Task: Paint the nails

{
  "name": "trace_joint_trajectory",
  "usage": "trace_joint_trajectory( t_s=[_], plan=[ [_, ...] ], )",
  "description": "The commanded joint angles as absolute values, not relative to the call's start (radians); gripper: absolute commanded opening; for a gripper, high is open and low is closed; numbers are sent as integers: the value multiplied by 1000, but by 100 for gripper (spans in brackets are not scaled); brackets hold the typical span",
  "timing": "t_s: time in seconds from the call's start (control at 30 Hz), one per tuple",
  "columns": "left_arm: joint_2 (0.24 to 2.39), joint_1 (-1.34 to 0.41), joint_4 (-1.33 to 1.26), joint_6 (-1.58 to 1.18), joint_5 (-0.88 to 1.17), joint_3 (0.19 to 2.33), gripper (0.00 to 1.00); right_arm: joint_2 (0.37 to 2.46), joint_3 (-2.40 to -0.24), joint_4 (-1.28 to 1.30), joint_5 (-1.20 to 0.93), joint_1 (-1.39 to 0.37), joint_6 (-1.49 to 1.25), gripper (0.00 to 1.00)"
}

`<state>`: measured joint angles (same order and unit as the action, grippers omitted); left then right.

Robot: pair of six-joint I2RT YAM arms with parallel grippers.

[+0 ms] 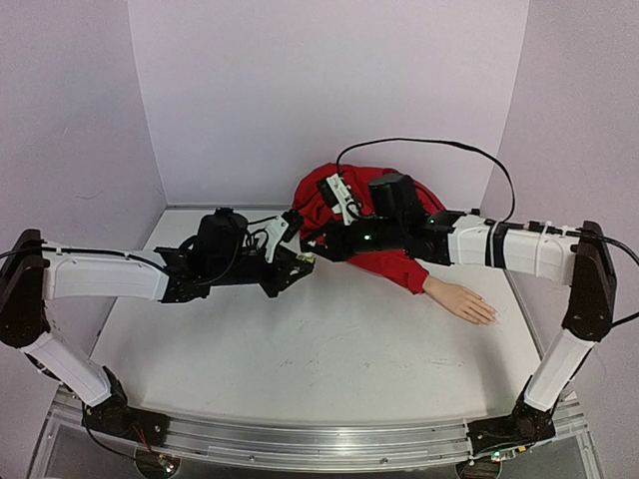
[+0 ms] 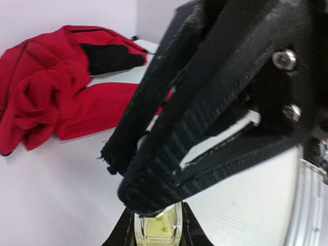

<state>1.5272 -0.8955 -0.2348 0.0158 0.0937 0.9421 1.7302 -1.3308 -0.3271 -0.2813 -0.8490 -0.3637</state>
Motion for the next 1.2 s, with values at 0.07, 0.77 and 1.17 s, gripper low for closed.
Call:
trace_joint_trajectory(
  t_s=[0.07,0.77,1.17],
  plan=[
    [1413,-824,-321,-153,953,986,0,1671,-1328,-437,-1201,-791,-141,0],
    [1372,-879,-308,22,-122,941,0,1594,-1403,-260,-323,-793,-499,83],
    [1490,-901,-295,20,-185,1016,0,1771,-1547,-234,-70,-878,-616,73]
  ],
)
